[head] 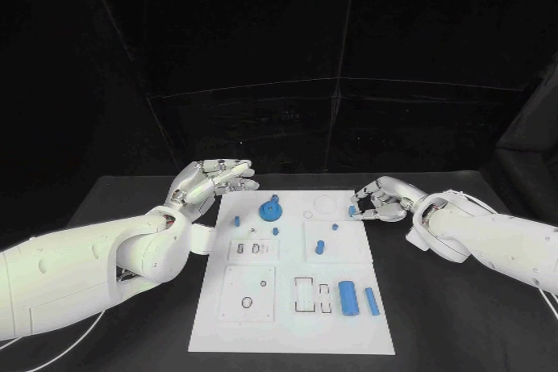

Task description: Assemble the parts on the task board

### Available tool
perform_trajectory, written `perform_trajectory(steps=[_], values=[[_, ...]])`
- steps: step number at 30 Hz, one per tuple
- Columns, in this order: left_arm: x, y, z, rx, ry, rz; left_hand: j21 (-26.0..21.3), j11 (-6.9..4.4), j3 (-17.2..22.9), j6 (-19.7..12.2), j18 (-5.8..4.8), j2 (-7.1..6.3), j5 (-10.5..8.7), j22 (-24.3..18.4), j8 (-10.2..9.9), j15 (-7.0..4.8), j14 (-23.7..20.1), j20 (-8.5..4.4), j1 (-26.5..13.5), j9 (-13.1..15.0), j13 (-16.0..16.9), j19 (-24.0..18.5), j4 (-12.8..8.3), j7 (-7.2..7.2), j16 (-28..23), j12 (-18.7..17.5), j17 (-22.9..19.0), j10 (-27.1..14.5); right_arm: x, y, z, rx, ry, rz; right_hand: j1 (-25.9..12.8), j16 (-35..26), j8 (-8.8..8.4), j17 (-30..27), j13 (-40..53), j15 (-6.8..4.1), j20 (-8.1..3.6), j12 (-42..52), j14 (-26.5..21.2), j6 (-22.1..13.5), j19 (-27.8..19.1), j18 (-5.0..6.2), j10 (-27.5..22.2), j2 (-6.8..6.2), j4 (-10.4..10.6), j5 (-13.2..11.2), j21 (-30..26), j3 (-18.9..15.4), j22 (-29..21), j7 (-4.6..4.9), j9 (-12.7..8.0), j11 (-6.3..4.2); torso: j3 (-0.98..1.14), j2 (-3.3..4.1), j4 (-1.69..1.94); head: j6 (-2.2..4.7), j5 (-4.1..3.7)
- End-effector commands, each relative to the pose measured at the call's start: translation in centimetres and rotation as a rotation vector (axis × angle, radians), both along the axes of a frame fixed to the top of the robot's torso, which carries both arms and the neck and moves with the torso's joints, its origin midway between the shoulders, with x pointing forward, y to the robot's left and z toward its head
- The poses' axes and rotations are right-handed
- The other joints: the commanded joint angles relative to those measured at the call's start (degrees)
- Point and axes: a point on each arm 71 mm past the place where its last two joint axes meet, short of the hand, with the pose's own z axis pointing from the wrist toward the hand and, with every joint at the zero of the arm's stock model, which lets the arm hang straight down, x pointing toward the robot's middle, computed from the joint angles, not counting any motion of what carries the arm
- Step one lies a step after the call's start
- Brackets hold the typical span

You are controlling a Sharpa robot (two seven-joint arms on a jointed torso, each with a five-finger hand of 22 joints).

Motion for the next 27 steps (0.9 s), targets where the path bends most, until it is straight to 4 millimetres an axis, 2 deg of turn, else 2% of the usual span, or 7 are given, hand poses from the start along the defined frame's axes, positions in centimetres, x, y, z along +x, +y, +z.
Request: perform_trajectory(steps=[1,8,13,27], values=[[-0.05,-0.1,0.3,-0.018,-0.032,-0.01,-0.27,-0.03,0.01,0.47,0.82,0.62,0.22,-0.06,-0.33,-0.08,0.28,-0.03,0.02,-0.03,-0.04,0.29,-0.31,0.04,-0.24,-0.32,0.07,0.25,0.17,0.25,0.01,-0.014,-0.003,0.001,0.68,-0.09,0.14,3.07,0.77,0.05,0.05,0.15,3.54,0.36,-0.21,-0.91,-0.02,0.48,-0.43,-0.4,-0.3,0.11,5.58,0.09,0.0,-0.03,-0.01,0.01,0.08,-0.04,-0.01],[-0.05,-0.13,0.29,-0.018,-0.031,-0.011,-0.27,-0.03,0.01,0.47,0.82,0.62,0.22,-0.06,-0.33,-0.08,0.28,-0.03,0.02,-0.03,-0.04,0.29,-0.31,0.04,-0.24,-0.32,0.07,0.25,0.41,0.62,-0.26,-0.033,0.003,-0.003,2.0,-0.05,0.53,3.21,1.11,-0.07,-0.03,0.51,3.58,1.48,-0.08,-0.95,0.27,1.7,-1.39,-1.28,-0.25,1.02,5.76,-0.03,0.17,-0.18,-0.02,-0.02,0.03,-0.3,0.1],[-0.06,-0.13,0.29,-0.018,-0.031,-0.011,-0.27,-0.03,0.01,0.47,0.82,0.62,0.22,-0.06,-0.33,-0.08,0.28,-0.03,0.02,-0.03,-0.04,0.29,-0.31,0.04,-0.24,-0.32,0.07,0.25,0.48,0.69,-0.38,-0.044,0.006,-0.005,2.26,-0.05,0.63,3.23,1.32,-0.11,-0.07,0.73,3.58,1.91,0.0,-0.97,0.43,1.85,-1.74,-1.41,-0.21,1.27,5.86,-0.08,0.21,-0.23,0.04,-0.03,0.01,-0.39,0.13],[-0.06,-0.14,0.29,-0.018,-0.03,-0.011,-0.27,-0.03,0.01,0.47,0.82,0.62,0.22,-0.06,-0.33,-0.08,0.28,-0.03,0.02,-0.03,-0.04,0.29,-0.31,0.04,-0.24,-0.32,0.07,0.25,0.53,0.78,-0.54,-0.06,0.012,-0.004,2.23,-0.03,1.05,3.34,1.56,-0.22,-0.16,0.99,3.61,3.2,0.07,-0.99,0.62,2.14,-2.17,-1.46,-0.18,1.7,5.97,-0.24,0.34,-0.36,0.03,-0.06,0.01,-0.57,-0.03]])
